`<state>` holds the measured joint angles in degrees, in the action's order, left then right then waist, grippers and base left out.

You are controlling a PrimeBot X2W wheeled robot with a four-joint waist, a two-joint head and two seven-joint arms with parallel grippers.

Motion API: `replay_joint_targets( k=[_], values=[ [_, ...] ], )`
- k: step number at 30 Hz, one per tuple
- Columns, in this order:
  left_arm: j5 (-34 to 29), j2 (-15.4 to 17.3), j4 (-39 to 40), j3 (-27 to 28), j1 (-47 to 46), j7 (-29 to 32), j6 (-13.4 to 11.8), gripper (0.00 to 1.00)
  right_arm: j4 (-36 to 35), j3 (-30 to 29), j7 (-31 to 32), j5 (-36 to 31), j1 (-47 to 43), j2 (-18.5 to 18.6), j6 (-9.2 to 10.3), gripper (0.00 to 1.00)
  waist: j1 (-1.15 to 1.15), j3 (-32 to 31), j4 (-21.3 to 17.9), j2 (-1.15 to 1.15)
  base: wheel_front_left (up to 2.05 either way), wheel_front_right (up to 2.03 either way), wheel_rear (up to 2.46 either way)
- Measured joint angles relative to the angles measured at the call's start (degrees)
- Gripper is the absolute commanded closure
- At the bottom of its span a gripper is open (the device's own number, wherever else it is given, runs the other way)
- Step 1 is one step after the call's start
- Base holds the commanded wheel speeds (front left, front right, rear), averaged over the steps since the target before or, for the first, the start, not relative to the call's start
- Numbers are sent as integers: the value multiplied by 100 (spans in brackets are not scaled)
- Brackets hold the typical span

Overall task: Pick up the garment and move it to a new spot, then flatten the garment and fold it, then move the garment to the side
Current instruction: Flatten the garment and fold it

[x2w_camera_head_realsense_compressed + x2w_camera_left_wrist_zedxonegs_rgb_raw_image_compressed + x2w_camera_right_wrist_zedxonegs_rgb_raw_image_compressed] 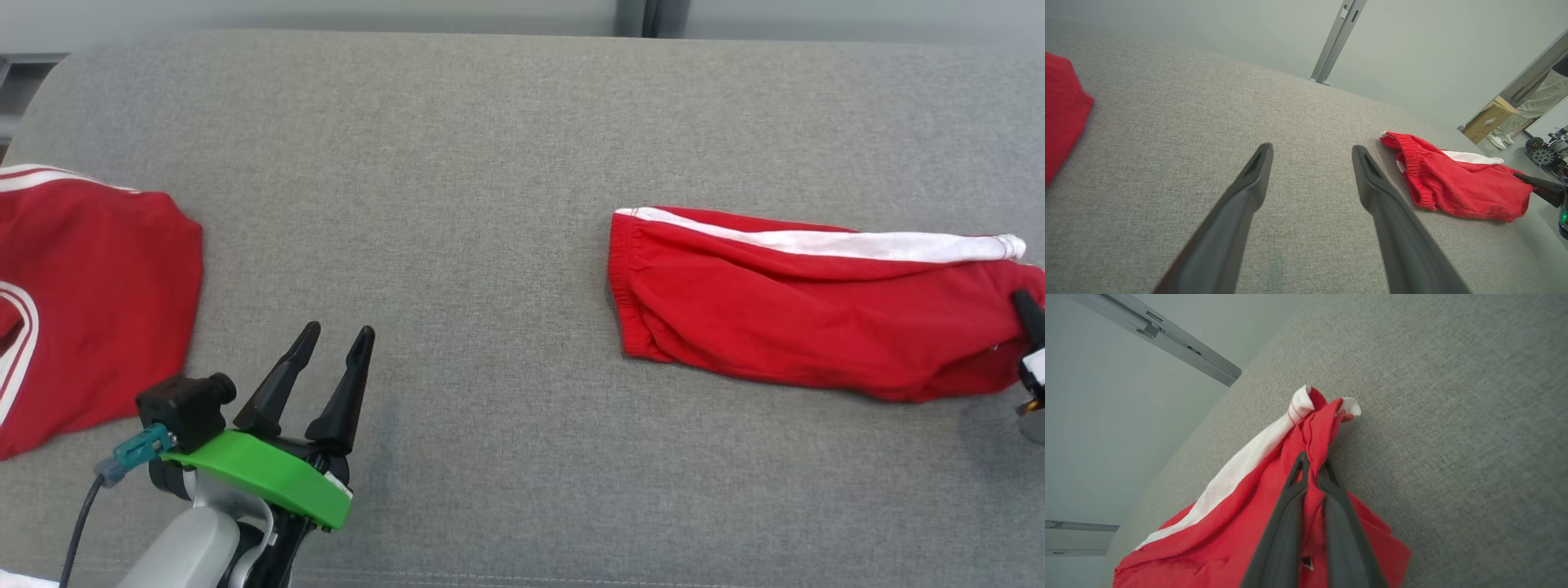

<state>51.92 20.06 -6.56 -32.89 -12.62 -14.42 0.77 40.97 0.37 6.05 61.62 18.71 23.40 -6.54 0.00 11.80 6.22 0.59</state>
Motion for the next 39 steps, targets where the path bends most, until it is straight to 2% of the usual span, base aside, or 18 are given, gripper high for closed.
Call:
replay_joint_targets(
  k=[2,5,10,12,17,29,30,31,32,39],
  values=[
    [0,-35,30,-8,1,0,-1,0,-308,-22,-66,21,10,41,0,100,0,-69,-70,0,0,0,0],
    [-19,-48,99,-11,1,0,-1,0,-878,187,-33,80,125,-115,-11,100,0,-111,-146,0,0,0,0],
    [-27,-56,192,-45,-3,10,-2,0,-1883,1218,289,-197,402,-633,-52,100,0,-13,-144,0,0,0,0],
    [-54,-56,215,-67,-11,26,-2,0,-2049,1593,374,-376,500,-839,-52,100,0,55,-128,0,0,0,0],
    [-97,-83,279,-119,-162,83,24,0,-2059,2111,456,-738,559,-1212,-51,100,0,234,-58,0,0,0,0],
    [-125,-81,185,-43,-241,83,24,0,-1712,2595,303,-1378,999,-1624,20,100,0,482,99,0,0,0,0],
    [-124,-82,177,-44,-241,83,24,0,-1688,2629,299,-1429,1045,-1636,58,77,0,488,94,0,0,0,0],
    [-124,-82,172,-44,-242,83,24,0,-1663,2648,277,-1497,1092,-1642,66,51,0,492,87,0,0,0,0],
    [-124,-82,170,-44,-243,83,24,0,-1642,2665,236,-1567,1143,-1642,67,0,0,496,80,0,0,0,0],
    [-124,-80,109,14,-268,82,24,0,-1661,2907,68,-1781,1308,-1673,58,0,0,476,-4,0,0,0,0]
  ],
)
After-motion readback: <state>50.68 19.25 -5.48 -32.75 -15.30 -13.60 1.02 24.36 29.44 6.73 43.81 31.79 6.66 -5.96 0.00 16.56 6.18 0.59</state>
